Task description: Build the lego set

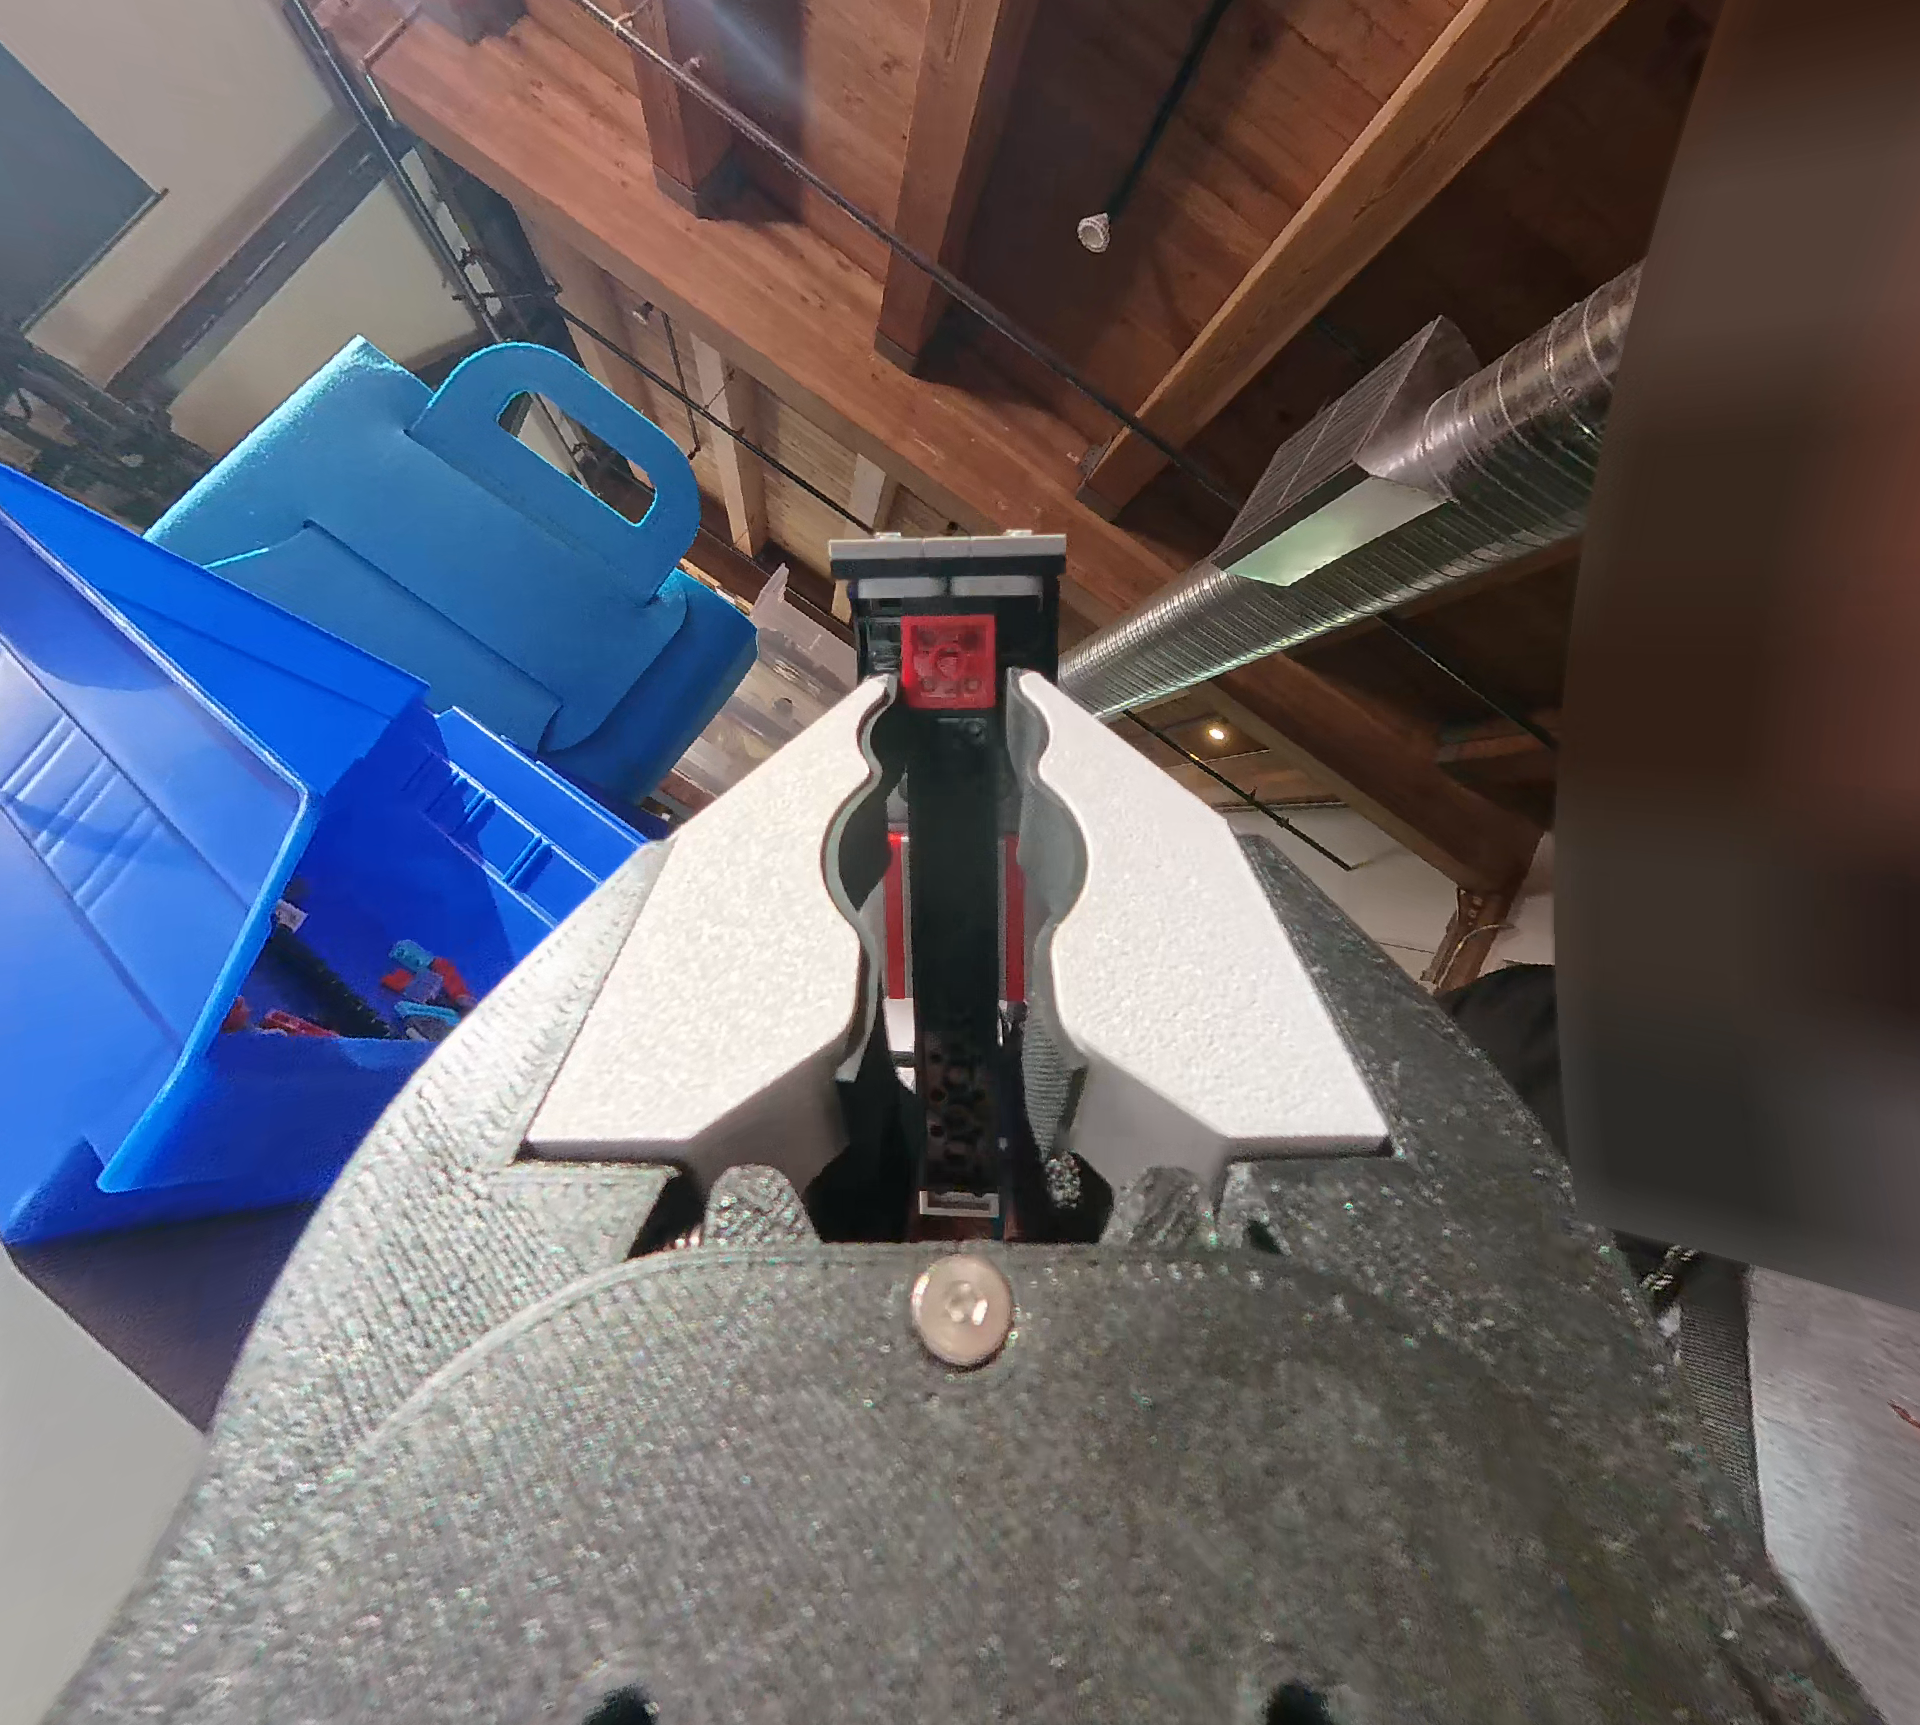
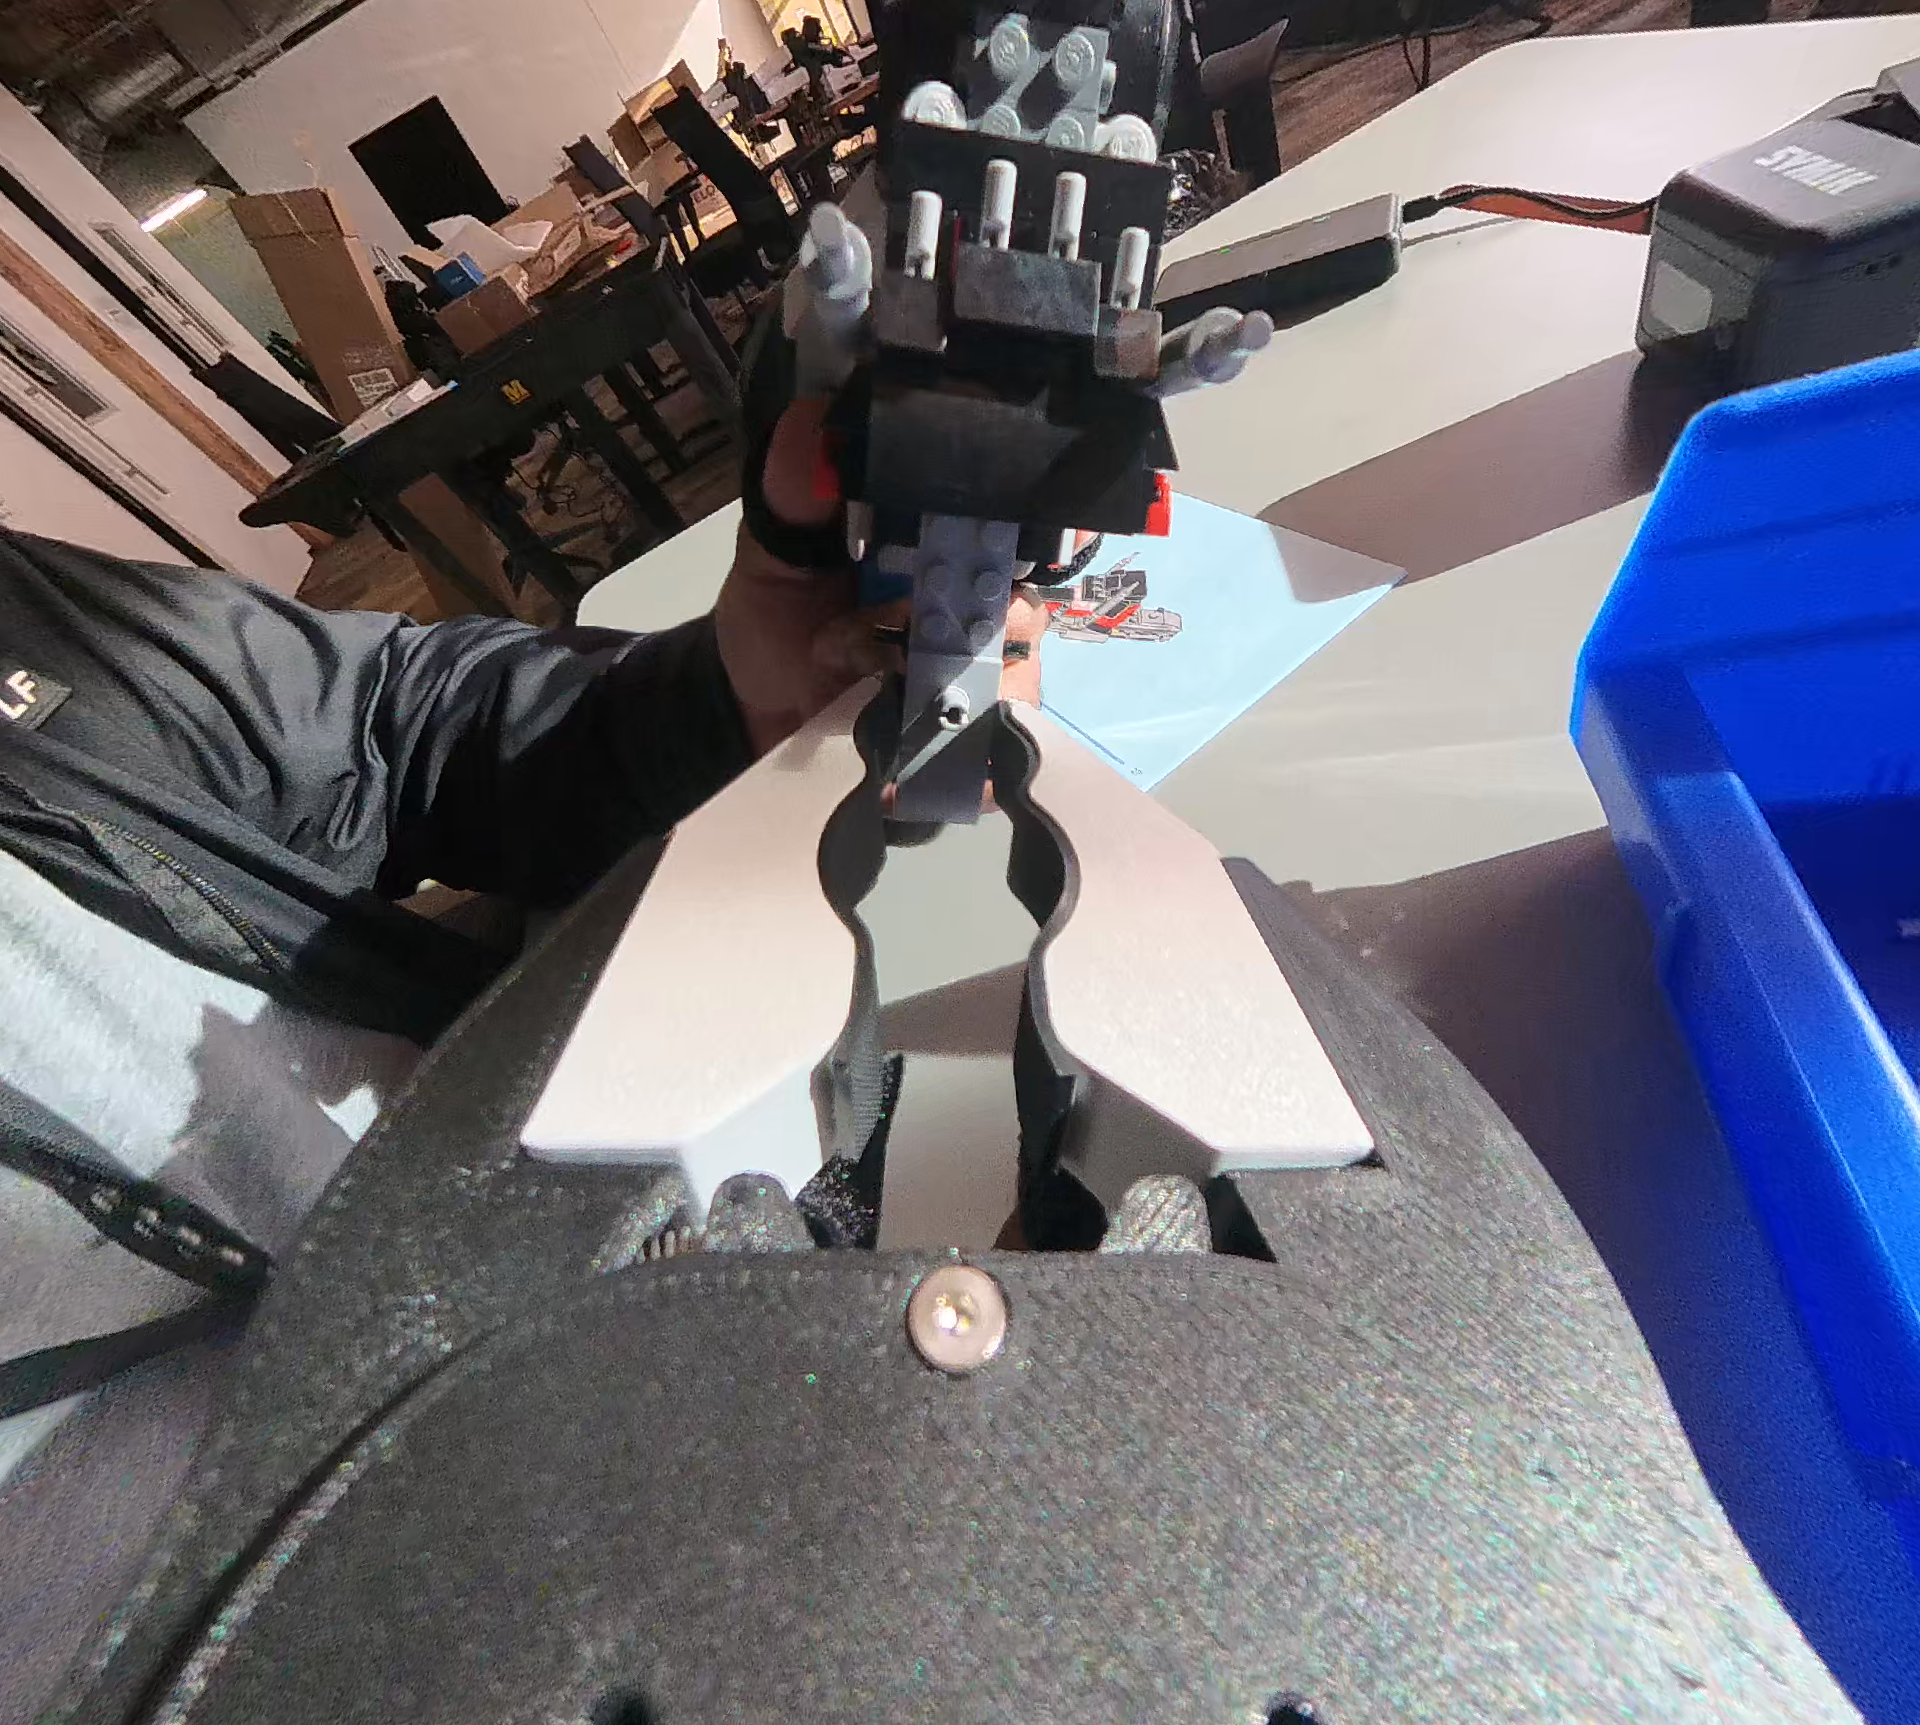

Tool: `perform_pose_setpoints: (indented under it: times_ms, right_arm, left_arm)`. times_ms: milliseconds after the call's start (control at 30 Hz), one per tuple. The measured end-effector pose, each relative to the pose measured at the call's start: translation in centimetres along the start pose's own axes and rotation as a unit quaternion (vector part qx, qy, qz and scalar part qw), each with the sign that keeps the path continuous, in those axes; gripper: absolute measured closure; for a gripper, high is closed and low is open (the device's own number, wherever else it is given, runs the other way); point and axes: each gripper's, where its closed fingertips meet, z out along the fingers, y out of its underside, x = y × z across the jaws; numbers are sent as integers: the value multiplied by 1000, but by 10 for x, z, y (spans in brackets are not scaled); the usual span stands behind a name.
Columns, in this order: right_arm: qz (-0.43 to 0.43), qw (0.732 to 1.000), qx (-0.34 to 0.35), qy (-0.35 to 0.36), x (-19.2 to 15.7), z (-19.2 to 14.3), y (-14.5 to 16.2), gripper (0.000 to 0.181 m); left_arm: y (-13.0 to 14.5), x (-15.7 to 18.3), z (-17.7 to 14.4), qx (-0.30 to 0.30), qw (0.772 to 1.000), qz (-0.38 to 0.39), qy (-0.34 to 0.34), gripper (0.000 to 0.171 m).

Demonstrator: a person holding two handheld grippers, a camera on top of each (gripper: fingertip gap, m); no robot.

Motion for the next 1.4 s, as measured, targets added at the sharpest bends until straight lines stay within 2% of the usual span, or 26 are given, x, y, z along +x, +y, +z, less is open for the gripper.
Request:
perform_pose_setpoints:
  times_ms: [200, 300, 400, 533, 600, 767, 967, 1067, 1100, 1200, 1333, 1400]
  right_arm:
    - [14, 1000, 3, 19, 6, -13, 7, 163]
    - [21, 999, 4, 33, 9, -21, 10, 164]
    - [22, 999, -1, 50, 12, -29, 13, 164]
    - [24, 998, -17, 61, 14, -31, 23, 164]
    - [20, 997, -39, 70, 16, -29, 32, 164]
    - [-17, 988, -121, 97, 23, -25, 58, 164]
    - [-54, 971, -204, 117, 33, -22, 84, 164]
    - [-64, 961, -240, 119, 36, -20, 98, 164]
    - [-68, 958, -250, 119, 37, -19, 102, 164]
    - [-84, 950, -276, 117, 40, -19, 110, 163]
    - [-102, 946, -286, 111, 43, -18, 109, 163]
    - [-117, 942, -293, 111, 45, -19, 109, 163]
  left_arm:
    - [14, -10, 2, -30, 999, -34, -28, 145]
    - [22, -18, 0, -56, 995, -56, -63, 133]
    - [29, -19, -16, -84, 988, -63, -115, 119]
    - [35, -9, -52, -97, 977, -55, -179, 113]
    - [34, 8, -71, -90, 976, -49, -190, 111]
    - [25, 49, -126, -83, 963, 45, -251, 110]
    - [-2, 64, -196, -93, 915, 145, -364, 111]
    - [-9, 63, -225, -121, 892, 168, -401, 111]
    - [-6, 64, -230, -136, 892, 168, -397, 110]
    - [6, 75, -225, -169, 915, 138, -339, 107]
    - [18, 75, -220, -206, 914, 135, -324, 104]
    - [18, 74, -221, -203, 914, 130, -326, 104]
